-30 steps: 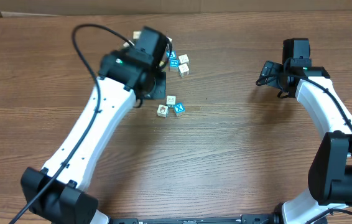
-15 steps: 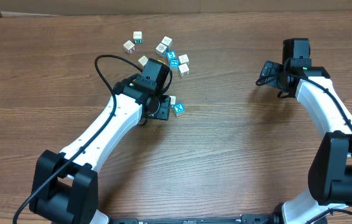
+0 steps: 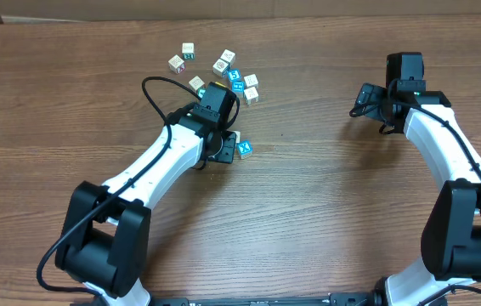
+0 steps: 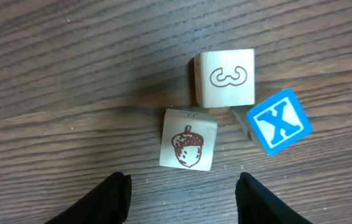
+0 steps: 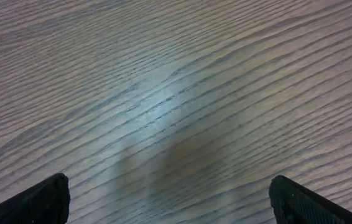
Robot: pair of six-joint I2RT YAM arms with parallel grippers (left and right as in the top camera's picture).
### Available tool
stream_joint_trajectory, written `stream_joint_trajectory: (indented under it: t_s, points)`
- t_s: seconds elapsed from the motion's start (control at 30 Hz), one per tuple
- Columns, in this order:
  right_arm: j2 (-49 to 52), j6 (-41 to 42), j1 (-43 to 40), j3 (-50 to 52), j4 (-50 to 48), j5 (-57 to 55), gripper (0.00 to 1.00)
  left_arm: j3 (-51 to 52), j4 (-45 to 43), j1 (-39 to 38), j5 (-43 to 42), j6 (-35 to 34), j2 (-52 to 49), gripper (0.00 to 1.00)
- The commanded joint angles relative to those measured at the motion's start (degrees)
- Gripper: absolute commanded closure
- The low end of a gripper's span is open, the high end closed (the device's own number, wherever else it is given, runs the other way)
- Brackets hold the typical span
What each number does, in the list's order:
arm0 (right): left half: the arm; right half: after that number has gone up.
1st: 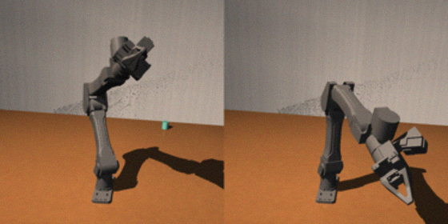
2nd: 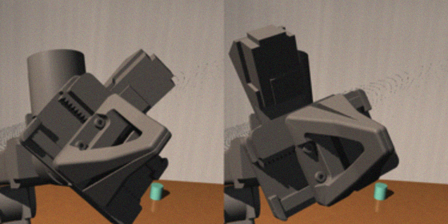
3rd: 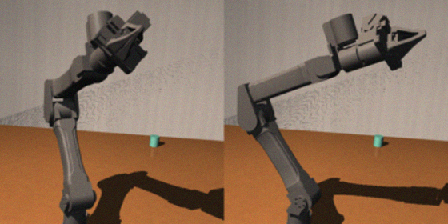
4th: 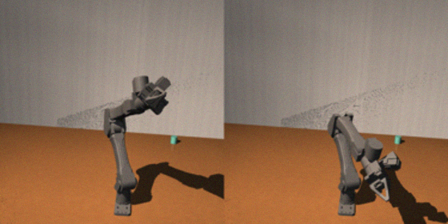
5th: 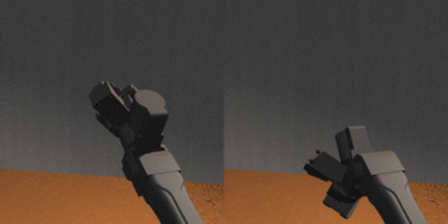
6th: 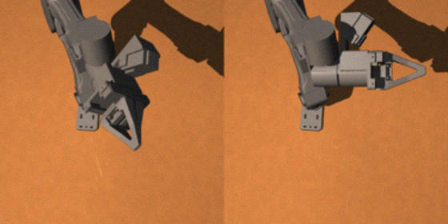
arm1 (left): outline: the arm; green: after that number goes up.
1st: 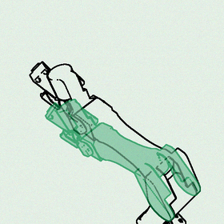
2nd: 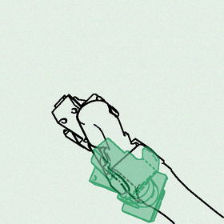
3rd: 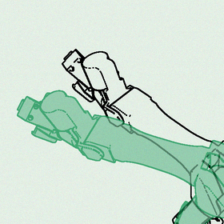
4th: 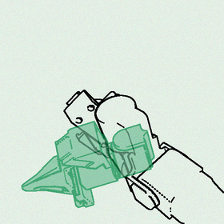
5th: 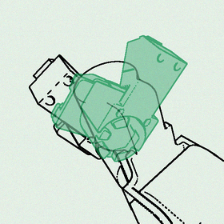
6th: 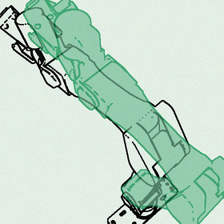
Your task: Form a circle
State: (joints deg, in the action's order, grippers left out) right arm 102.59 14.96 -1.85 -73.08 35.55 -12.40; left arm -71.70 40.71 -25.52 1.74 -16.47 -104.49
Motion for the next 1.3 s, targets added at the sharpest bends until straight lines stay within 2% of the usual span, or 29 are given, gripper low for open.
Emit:
stream_joint_trajectory:
  t_s: [0.0,0.8,1.27]
  points:
    - [-0.72,0.02,-0.15,-0.48,-0.28,-0.42,0.0,0.42,-0.09,-0.07,0.13,0.61,-0.94,0.48]
    - [-0.74,0.02,-0.15,-0.48,-0.28,-0.42,0.0,0.79,0.11,-0.09,-0.76,0.63,-0.96,0.52]
    - [-0.72,0.02,-0.15,-0.48,-0.28,-0.44,0.0,2.47,-5.01,-0.09,0.35,0.63,-1.16,0.52]
